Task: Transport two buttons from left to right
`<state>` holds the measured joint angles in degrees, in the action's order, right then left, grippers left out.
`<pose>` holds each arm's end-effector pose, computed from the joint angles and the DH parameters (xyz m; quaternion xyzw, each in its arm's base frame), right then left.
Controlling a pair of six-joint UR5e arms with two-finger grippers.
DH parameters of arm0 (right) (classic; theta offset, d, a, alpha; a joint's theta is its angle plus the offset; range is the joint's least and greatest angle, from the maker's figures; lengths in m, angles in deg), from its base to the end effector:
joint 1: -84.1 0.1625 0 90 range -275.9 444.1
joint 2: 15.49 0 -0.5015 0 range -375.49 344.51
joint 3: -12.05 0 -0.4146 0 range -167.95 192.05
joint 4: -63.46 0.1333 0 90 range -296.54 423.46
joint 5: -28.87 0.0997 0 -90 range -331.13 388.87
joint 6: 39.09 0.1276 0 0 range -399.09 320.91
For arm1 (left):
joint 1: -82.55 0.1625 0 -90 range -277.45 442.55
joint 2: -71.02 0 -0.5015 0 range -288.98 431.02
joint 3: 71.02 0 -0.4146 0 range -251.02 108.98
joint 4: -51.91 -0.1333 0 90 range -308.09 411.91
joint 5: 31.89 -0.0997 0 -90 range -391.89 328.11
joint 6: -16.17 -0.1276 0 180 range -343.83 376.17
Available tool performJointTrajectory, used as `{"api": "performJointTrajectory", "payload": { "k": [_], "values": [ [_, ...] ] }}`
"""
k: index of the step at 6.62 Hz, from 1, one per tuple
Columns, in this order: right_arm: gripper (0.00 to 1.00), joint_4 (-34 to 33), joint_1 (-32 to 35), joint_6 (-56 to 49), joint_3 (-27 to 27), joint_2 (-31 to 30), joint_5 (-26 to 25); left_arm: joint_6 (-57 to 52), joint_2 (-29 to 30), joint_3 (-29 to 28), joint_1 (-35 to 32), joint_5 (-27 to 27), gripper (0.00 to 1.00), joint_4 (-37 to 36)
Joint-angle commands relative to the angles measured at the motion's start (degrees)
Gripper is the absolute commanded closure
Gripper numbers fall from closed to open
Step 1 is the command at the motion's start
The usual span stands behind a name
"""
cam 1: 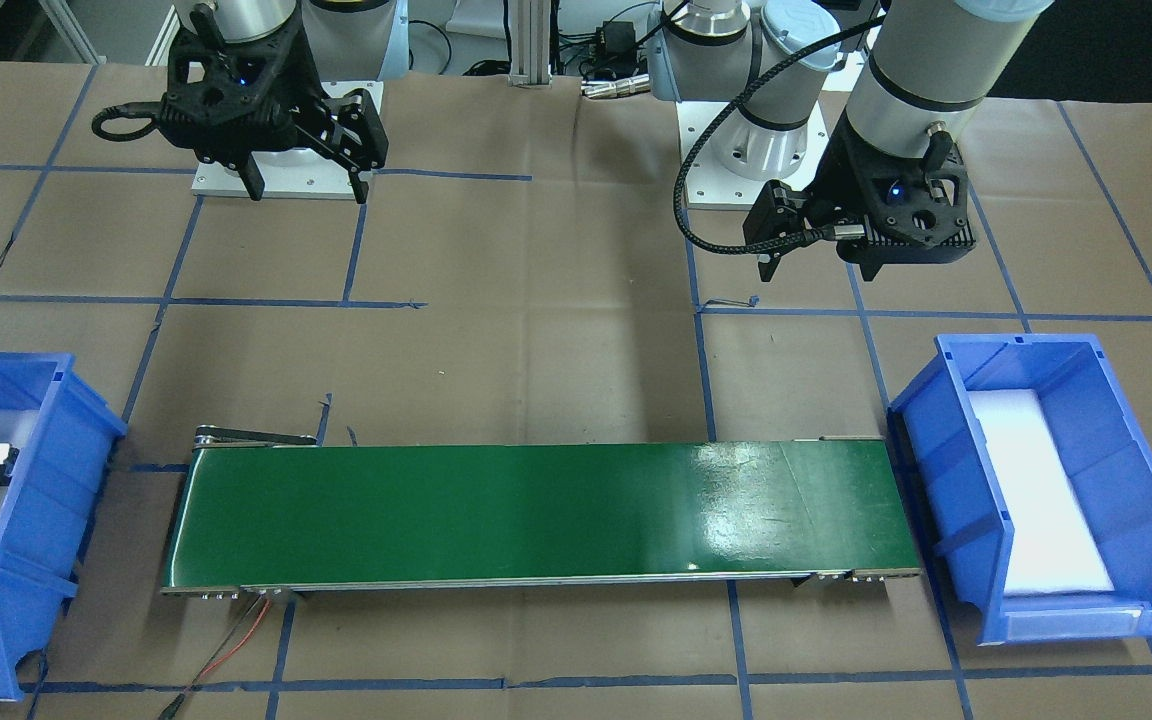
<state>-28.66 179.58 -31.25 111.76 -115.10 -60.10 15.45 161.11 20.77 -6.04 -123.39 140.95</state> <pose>0.1765 -0.4201 0.5323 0.0204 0.9996 -0.0165 0.0110 -0.1173 -0.5158 0.5213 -0.0059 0.9999 0.0083 0.0129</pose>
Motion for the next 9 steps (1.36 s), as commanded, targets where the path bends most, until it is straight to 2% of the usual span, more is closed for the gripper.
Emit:
{"api": "performJointTrajectory", "payload": {
  "k": [1, 2, 4, 9],
  "values": [
    [0.0, -0.2, -4.7, -3.5, 2.9, -3.4, 0.6, -0.1, 0.0, 0.0, 0.0, 0.0, 0.0, 0.0],
    [0.0, -0.3, -4.7, -3.5, 1.6, -2.9, 0.9, -0.1, 0.0, 0.0, 0.0, 0.0, 0.0, 0.0],
    [0.0, 2.1, -4.3, -3.3, -5.4, 2.0, 0.8, 0.0, 0.0, -0.1, 0.0, 0.0, 0.0, 0.0],
    [0.0, 3.6, -3.3, -3.0, -5.0, 2.5, 0.8, -0.1, 0.0, -0.1, 0.0, 0.0, 0.0, 0.0]
  ]
}}
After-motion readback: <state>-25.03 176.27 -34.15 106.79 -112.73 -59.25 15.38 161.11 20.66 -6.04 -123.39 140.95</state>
